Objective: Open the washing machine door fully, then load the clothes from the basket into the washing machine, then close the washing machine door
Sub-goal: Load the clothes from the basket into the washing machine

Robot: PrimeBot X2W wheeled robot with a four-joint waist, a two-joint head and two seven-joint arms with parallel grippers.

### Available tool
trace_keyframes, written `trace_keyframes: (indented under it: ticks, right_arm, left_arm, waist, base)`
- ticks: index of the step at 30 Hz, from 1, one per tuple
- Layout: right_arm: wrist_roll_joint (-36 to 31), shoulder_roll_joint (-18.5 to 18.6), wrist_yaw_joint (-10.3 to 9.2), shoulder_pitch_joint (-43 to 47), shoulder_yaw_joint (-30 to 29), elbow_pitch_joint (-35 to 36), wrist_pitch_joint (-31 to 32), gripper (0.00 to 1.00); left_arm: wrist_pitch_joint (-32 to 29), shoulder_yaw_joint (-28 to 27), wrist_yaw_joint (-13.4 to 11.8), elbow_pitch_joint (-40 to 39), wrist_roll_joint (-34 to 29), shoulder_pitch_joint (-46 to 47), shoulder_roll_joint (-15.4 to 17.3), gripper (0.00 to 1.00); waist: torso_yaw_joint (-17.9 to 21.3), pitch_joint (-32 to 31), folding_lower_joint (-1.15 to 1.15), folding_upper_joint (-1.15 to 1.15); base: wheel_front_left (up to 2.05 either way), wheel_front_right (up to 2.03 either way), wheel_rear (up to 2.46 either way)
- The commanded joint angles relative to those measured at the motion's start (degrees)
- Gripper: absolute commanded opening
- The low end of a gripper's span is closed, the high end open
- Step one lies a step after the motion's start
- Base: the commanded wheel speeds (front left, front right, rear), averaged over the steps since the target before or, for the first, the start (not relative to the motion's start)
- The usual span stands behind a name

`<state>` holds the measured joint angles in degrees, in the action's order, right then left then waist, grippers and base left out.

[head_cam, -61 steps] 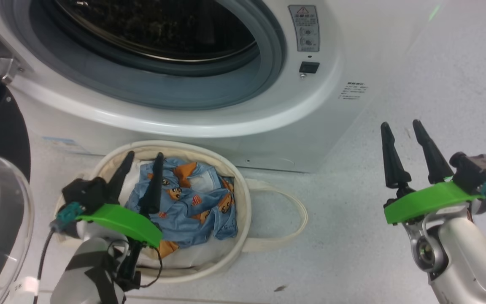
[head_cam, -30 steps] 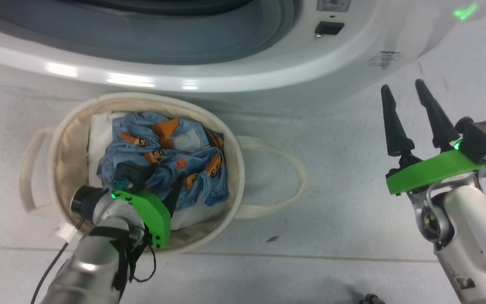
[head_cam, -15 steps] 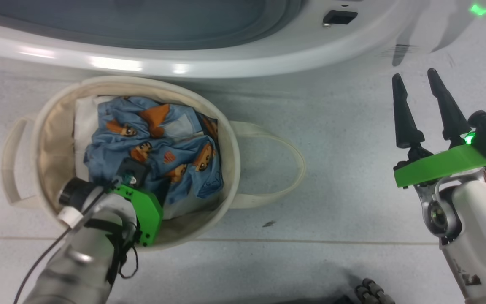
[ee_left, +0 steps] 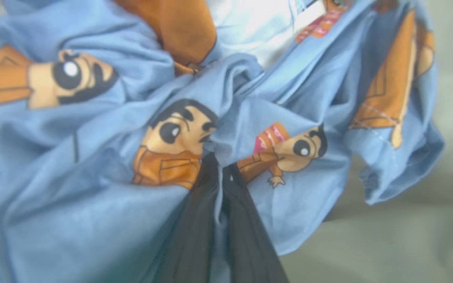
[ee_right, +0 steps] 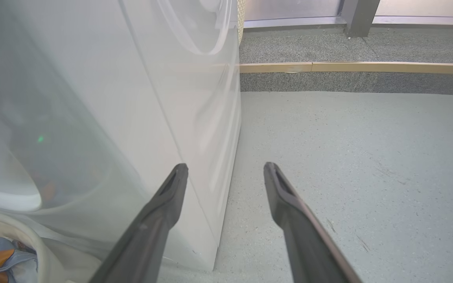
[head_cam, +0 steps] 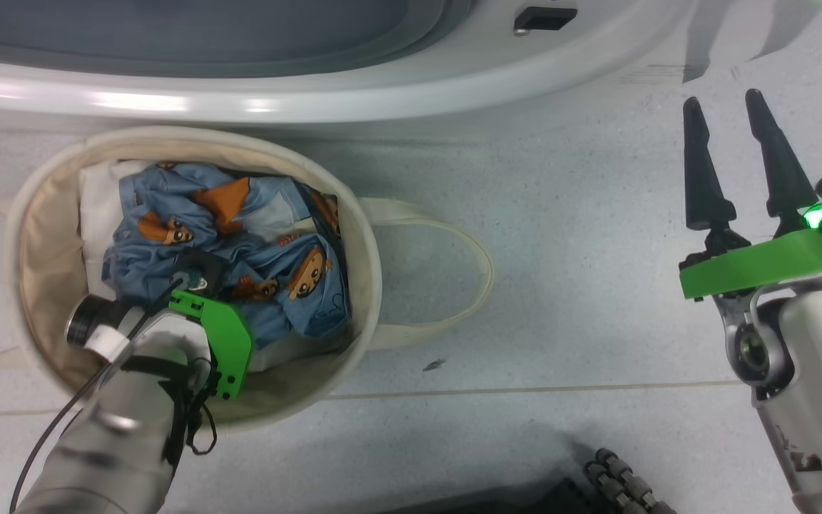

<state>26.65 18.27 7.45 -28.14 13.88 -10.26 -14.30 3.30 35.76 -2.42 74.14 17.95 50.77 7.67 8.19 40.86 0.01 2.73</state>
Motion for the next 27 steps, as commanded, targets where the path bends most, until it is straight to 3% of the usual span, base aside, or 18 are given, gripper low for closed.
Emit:
trace_keyframes:
  ticks: [1,10,20,27]
  right_arm:
    - [-0.41,-0.15,0.03,2.29,0.49,1.59,-0.7,1.0]
    - [0.03,-0.63,0.03,2.07,1.76,0.63,-0.7,1.0]
    - [1.74,-2.67,0.03,3.03,2.99,-1.88,-0.7,1.0]
    - [3.14,-3.85,0.03,6.31,3.42,-4.33,-0.7,1.0]
  left_arm:
    - [0.87,-1.7,0.01,-0.2,0.68,-0.47,1.91,0.0]
    - [6.46,-2.08,0.29,-0.19,2.0,-1.04,0.38,0.0]
    - [11.46,-4.19,1.96,-1.53,5.04,-4.42,-1.39,0.0]
    - [11.67,-8.72,1.9,-13.58,6.23,-10.58,0.03,0.0]
  waist:
    - [-0.09,-0.45,-0.01,0.0]
    - [-1.53,-3.53,-0.01,0.0]
    - [-4.07,-12.16,-0.01,0.0]
    - [-5.73,-20.58,-0.01,0.0]
  base:
    - [0.0,0.0,0.0]
    - [0.0,0.0,0.0]
    - [0.0,0.0,0.0]
    - [0.0,0.0,0.0]
